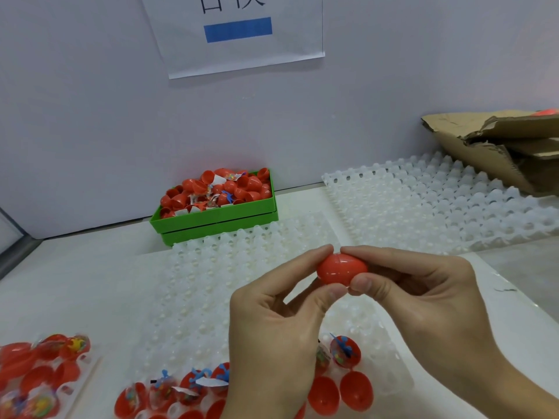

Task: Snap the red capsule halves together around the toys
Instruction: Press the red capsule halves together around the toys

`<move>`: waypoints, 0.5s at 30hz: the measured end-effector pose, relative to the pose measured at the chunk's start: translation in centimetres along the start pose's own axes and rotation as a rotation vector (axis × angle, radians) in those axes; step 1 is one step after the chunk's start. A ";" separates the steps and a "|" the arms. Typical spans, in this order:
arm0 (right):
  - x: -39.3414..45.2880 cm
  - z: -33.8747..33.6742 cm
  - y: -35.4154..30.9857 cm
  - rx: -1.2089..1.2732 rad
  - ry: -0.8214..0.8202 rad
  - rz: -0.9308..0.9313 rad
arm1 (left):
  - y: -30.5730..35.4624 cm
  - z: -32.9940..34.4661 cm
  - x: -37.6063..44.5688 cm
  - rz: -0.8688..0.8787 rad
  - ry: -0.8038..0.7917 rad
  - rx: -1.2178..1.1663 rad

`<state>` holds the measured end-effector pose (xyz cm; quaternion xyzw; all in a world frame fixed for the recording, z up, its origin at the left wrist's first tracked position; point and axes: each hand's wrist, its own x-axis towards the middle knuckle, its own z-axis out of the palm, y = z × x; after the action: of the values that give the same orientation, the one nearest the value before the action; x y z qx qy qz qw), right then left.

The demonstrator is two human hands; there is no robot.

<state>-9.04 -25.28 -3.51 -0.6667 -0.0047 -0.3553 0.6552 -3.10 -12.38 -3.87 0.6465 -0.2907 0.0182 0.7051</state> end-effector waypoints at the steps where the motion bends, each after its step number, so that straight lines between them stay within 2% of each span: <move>1: 0.0 -0.1 0.0 -0.006 -0.009 0.001 | 0.1 0.0 0.1 0.006 0.003 0.007; 7: 0.0 -0.1 0.0 -0.002 -0.010 0.020 | 0.2 -0.2 0.4 0.043 0.006 0.011; 15: -0.1 0.0 0.0 0.021 0.002 0.038 | -0.2 -0.7 0.6 0.220 -0.006 0.207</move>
<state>-9.16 -25.26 -3.60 -0.6593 0.0048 -0.3435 0.6688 -2.24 -11.96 -3.83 0.6800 -0.3585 0.1235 0.6275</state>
